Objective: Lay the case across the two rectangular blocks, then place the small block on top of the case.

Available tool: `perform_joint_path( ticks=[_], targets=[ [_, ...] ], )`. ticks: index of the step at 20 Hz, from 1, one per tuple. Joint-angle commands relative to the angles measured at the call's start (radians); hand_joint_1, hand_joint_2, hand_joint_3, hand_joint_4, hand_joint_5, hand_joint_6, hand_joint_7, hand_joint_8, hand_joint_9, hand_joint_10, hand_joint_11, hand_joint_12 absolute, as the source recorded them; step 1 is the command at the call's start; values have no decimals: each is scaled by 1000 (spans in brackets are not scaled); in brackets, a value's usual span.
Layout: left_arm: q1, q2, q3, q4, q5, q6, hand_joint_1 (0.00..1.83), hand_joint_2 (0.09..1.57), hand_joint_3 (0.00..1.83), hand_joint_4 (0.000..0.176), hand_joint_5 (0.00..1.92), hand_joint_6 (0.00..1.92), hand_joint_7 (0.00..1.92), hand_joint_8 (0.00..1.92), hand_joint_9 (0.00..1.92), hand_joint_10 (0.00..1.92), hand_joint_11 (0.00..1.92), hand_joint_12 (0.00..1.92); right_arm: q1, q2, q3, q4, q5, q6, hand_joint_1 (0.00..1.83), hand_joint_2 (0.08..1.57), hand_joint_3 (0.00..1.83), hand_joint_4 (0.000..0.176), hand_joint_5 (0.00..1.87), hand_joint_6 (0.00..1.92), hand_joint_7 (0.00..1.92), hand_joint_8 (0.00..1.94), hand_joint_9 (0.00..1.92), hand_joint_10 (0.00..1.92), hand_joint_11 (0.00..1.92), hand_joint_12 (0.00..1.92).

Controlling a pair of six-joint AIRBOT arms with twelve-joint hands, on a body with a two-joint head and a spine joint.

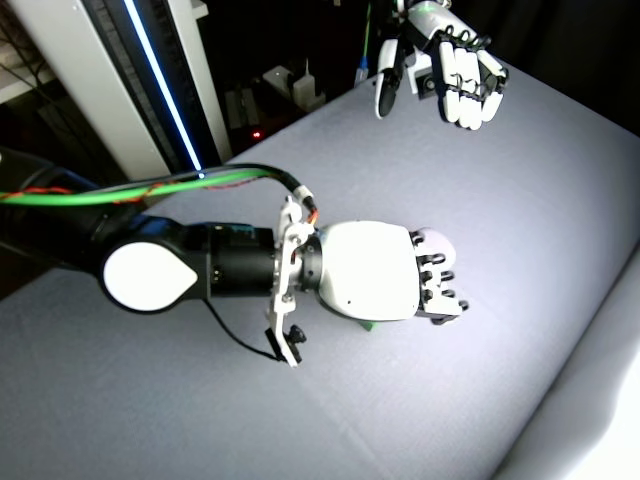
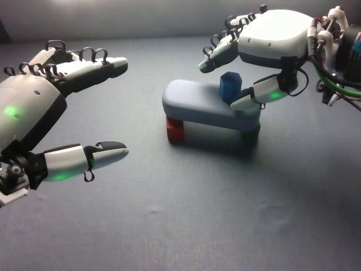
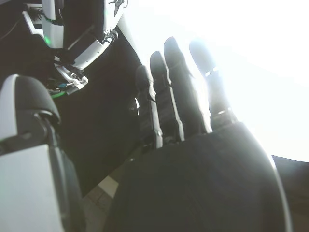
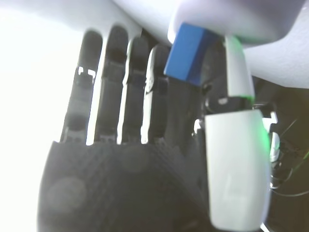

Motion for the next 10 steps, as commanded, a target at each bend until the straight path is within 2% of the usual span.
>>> perform_joint_path(
  ticks=[1, 4, 5, 6, 7, 8, 9, 10],
  targets=[
    [-12, -7, 2, 11, -125, -5, 884, 980, 0, 0, 440, 0, 473, 4, 502, 5, 44, 1089, 11, 3, 3, 29, 77, -1, 919, 1023, 1, 20, 541, 0, 495, 0, 545, 0, 137, 1052],
    [-12, -7, 1, 11, -127, -6, 890, 981, 1, 0, 449, 1, 485, 1, 511, 5, 0, 1176, 11, 3, 2, 29, 76, 0, 898, 1024, 0, 16, 512, 1, 521, 2, 572, 6, 93, 1194],
    [-12, -8, 1, 11, -127, -6, 885, 978, 0, 0, 449, 1, 487, 2, 515, 7, 8, 1178, 13, 3, 1, 30, 76, 2, 904, 1022, 0, 6, 492, 0, 500, 0, 544, 1, 62, 1181],
    [-12, -8, 0, 11, -127, -6, 892, 980, 0, 0, 451, 1, 487, 1, 519, 6, 35, 1159, 15, 3, -3, 30, 76, 2, 857, 1019, 0, 14, 423, 0, 450, 0, 479, 0, 46, 1124],
    [-12, -8, -1, 11, -127, -6, 893, 978, 0, 0, 449, 0, 480, 1, 512, 2, 48, 1132, 16, 3, -8, 30, 76, 2, 774, 1000, 0, 55, 323, 0, 379, 0, 383, 0, 8, 1067],
    [-12, -8, -2, 11, -129, -6, 888, 975, 0, 0, 448, 0, 479, 1, 508, 0, 47, 1126, 17, 3, -12, 30, 76, 2, 710, 988, 0, 93, 239, 0, 323, 2, 322, 2, 1, 930],
    [-12, -8, -3, 11, -131, -6, 880, 974, 0, 0, 449, 0, 480, 1, 481, 0, 9, 1095, 21, 4, -18, 33, 77, 2, 673, 962, 0, 113, 137, 0, 221, 0, 261, 0, 0, 858],
    [-11, -8, -4, 10, -134, -6, 871, 978, 1, 0, 443, 1, 472, 1, 474, 0, 1, 1066, 22, 15, -27, 40, 90, 2, 678, 941, 0, 117, 93, 0, 163, 0, 223, 0, 0, 800]
  ],
)
